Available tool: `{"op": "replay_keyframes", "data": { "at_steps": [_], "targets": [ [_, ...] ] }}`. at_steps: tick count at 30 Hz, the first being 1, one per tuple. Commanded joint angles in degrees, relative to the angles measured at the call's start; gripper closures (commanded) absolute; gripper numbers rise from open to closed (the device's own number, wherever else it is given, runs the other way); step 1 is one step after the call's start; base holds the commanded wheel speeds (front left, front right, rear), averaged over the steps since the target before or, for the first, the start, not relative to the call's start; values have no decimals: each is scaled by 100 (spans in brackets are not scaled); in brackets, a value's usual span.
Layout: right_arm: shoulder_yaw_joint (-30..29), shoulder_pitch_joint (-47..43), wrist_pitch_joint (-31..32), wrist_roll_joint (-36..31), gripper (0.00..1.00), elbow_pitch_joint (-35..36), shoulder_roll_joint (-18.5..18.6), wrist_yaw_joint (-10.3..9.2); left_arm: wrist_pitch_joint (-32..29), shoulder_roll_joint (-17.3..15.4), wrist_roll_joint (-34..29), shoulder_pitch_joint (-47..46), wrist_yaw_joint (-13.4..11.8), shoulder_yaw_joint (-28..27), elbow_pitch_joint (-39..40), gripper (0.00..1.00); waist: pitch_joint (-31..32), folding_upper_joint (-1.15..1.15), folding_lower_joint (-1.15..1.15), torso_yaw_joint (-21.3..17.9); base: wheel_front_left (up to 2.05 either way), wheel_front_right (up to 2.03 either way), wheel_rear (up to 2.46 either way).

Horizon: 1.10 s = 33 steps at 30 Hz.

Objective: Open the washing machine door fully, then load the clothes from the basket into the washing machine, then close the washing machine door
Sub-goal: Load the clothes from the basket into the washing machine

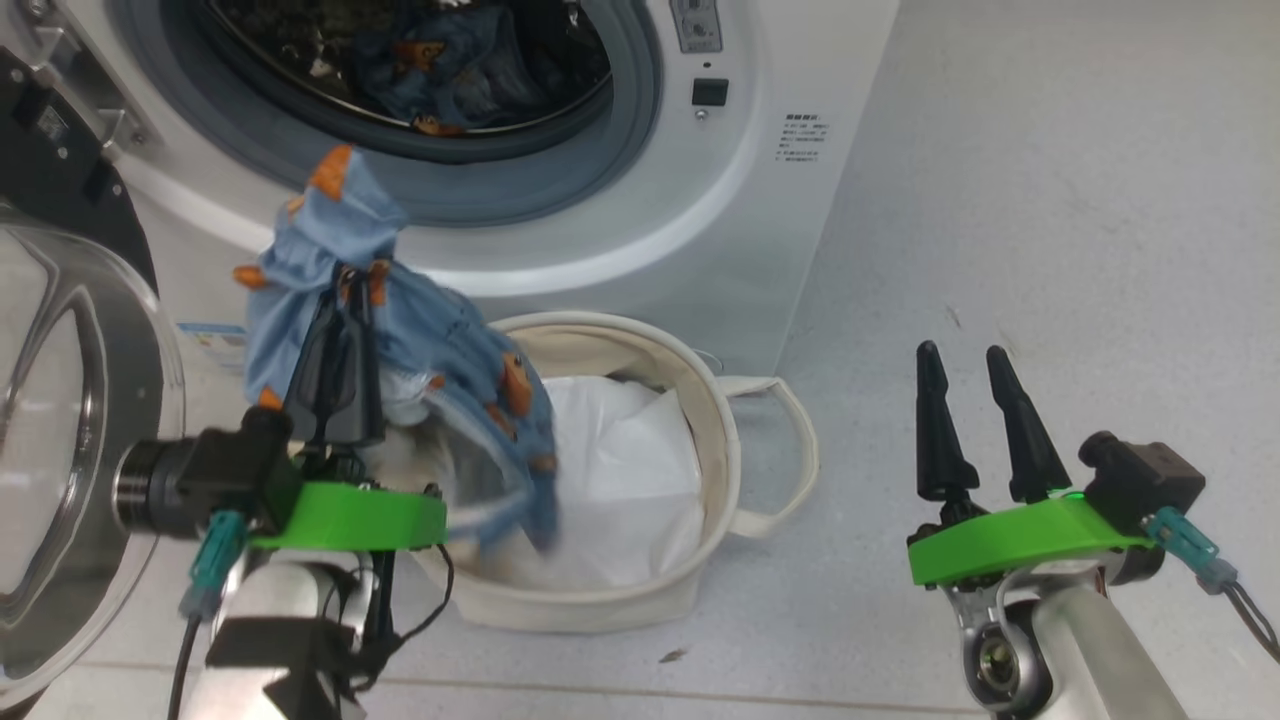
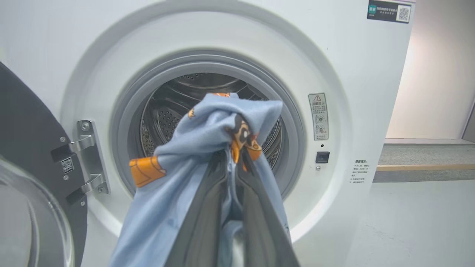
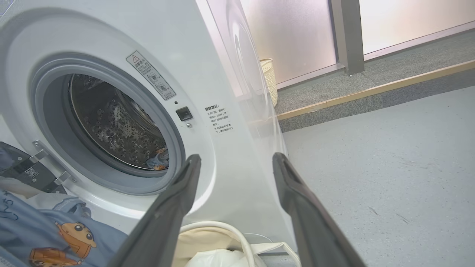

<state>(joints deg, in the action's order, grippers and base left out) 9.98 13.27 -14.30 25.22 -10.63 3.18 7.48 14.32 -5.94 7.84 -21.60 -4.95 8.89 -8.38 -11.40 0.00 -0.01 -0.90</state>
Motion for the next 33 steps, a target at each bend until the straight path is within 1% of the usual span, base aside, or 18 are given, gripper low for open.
{"op": "replay_keyframes", "data": {
  "at_steps": [1,9,15,19,23,26,33],
  "targets": [
    [138,-1,-70,28,0,160,-30,1,67,-26,-56,-35,43,-269,355,100,66,0,1,3,0,0,0],
    [206,-72,-70,65,0,109,-30,1,67,129,-200,270,240,-518,593,100,157,0,1,-38,0,0,0],
    [207,-64,-70,68,0,117,-30,1,68,200,-237,222,330,-716,608,100,109,0,1,-115,0,0,0],
    [217,-27,-70,78,0,146,-30,1,68,208,-338,10,455,-763,497,100,-57,0,1,-174,0,0,0],
    [286,90,-70,112,0,236,-30,1,68,25,-636,-529,527,-702,149,100,-426,0,1,-223,0,0,0],
    [256,212,-70,86,0,309,-30,1,68,-105,-726,-1109,554,-705,-223,100,-777,0,1,-270,0,0,0],
    [180,532,-70,49,0,495,-30,1,68,-393,-627,-2758,621,-921,-1223,100,-1706,0,1,-469,0,0,0]
  ]
}}
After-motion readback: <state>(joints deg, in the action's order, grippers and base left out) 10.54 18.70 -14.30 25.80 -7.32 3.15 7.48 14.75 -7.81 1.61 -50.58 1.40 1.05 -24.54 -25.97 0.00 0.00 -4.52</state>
